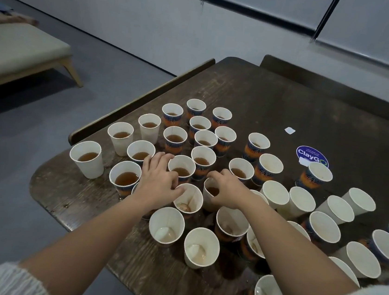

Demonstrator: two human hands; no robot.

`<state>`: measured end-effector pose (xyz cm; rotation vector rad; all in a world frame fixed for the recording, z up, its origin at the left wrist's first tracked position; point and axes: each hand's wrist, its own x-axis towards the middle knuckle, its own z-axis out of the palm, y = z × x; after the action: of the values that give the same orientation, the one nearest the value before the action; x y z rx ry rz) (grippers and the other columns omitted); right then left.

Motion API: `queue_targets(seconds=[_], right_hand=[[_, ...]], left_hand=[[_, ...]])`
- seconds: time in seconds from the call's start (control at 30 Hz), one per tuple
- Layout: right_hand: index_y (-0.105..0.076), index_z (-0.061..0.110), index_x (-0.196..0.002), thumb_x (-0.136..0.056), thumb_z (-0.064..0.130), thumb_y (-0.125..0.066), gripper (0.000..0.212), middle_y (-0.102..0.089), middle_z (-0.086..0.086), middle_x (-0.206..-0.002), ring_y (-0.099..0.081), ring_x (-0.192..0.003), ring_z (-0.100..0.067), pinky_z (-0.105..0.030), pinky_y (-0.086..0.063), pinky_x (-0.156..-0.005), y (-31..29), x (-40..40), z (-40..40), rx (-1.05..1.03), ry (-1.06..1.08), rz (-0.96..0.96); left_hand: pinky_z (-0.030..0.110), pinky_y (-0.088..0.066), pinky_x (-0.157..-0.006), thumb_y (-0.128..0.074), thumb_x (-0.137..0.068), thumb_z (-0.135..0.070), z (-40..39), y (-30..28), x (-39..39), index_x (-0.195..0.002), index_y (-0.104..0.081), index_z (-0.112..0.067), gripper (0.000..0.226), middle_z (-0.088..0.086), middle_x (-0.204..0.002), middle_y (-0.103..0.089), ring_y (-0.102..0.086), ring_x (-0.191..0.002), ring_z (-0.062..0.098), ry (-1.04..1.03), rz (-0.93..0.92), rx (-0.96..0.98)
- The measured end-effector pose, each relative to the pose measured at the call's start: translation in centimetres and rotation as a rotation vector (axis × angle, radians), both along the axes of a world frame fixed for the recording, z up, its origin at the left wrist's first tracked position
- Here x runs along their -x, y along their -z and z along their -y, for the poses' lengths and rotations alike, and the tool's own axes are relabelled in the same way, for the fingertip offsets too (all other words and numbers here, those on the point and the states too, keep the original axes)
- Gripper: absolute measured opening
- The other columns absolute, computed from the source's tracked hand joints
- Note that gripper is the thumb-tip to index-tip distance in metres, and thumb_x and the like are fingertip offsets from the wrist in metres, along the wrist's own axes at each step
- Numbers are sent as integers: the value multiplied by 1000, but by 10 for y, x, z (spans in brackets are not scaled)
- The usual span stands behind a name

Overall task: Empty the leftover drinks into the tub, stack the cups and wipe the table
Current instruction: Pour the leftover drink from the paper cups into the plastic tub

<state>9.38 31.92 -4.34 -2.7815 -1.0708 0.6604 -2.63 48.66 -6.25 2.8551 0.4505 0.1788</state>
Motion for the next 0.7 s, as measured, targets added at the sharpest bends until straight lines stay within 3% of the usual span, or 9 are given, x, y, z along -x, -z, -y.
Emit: queue_targets(seconds=[0.17, 0.27, 0.37, 0.43, 0.5, 0.6, 0.7], right_hand=[[-35, 28, -144, -84, 34, -70, 70, -42, -8, -129, -48, -118, -28, -33, -52, -87, -23, -1, 5, -71, 8, 17], [-35, 27, -144, -84, 26, -70, 69, -42, -8, -126, -49, -114, -28, -29, -44, -77, -48, -3, 13, -122, -2, 59], [-38, 27, -142, -81, 20, -71, 70, -39, -2, -116, -49, -112, -26, -28, -39, -78, -76, -5, 29, -199, 21, 68], [-38, 27, -142, -80, 20, -71, 71, -40, -2, -116, -49, -110, -24, -29, -41, -78, -95, -6, 48, -255, 53, 79], [-39, 27, -142, -79, 20, -71, 71, -43, -4, -126, -49, -110, -22, -28, -44, -80, -112, -6, 66, -310, 81, 83], [-39, 27, -142, -81, 20, -72, 69, -43, -2, -129, -45, -106, -15, -20, -42, -69, -134, -3, 98, -404, 123, 87], [-39, 25, -142, -80, 21, -71, 70, -46, -2, -132, -47, -115, -18, -22, -40, -79, -150, -2, 150, -453, 186, 143]], left_hand=[[43, -7, -115, -58, -89, -49, 5, -2, -2, -84, -67, -22, 29, 2, -150, -33, -16, -142, 23, 22, 151, 61], [39, -19, -114, -59, -91, -42, 16, -10, -13, -105, -65, -20, 27, 3, -147, -36, -21, -140, 20, 44, 203, 158], [34, -26, -111, -66, -88, -37, 31, -18, -30, -128, -51, -18, 47, 5, -146, -35, -26, -137, 20, 156, 160, 268], [31, -31, -108, -75, -78, -44, 48, -24, -46, -134, -44, -18, 70, 2, -140, -41, -35, -131, 19, 240, 101, 368], [33, -42, -102, -83, -65, -51, 69, -33, -57, -134, -41, -22, 86, -2, -134, -49, -46, -123, 16, 284, 42, 509], [21, -50, -83, -88, -64, -39, 113, -42, -69, -123, -39, -32, 77, -8, -119, -57, -57, -107, 8, 309, 59, 794], [31, -53, -85, -86, -67, -36, 171, -45, -88, -120, -41, -32, 69, -9, -109, -61, -60, -103, 12, 353, 156, 851]])
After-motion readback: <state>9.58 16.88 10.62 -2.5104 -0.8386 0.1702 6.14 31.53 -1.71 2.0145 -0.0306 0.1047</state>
